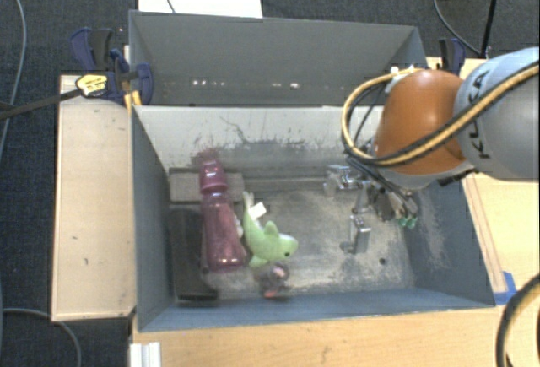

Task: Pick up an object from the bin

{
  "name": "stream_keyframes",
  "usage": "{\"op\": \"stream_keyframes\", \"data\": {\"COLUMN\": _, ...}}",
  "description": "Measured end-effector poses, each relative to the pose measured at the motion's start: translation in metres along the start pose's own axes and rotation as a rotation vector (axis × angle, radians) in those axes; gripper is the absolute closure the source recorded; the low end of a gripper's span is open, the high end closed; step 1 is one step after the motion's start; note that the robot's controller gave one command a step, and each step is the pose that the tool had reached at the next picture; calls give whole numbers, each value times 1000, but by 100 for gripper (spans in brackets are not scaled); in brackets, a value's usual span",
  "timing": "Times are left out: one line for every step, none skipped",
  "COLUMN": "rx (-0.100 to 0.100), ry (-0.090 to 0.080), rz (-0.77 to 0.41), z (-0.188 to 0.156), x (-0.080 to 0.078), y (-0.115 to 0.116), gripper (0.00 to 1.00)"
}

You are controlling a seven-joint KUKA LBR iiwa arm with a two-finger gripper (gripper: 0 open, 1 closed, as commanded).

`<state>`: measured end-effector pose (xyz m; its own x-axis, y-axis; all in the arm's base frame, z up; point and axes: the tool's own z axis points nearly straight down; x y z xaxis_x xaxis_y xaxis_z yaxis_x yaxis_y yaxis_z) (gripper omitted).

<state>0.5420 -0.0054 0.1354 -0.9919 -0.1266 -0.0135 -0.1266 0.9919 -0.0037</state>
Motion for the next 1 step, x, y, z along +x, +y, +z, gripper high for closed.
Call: {"op": "stream_keyframes", "data": {"rx": -8, "ry": 1, "rz": -36, "z": 36, "x": 9, "y": 30, "gripper": 0}}
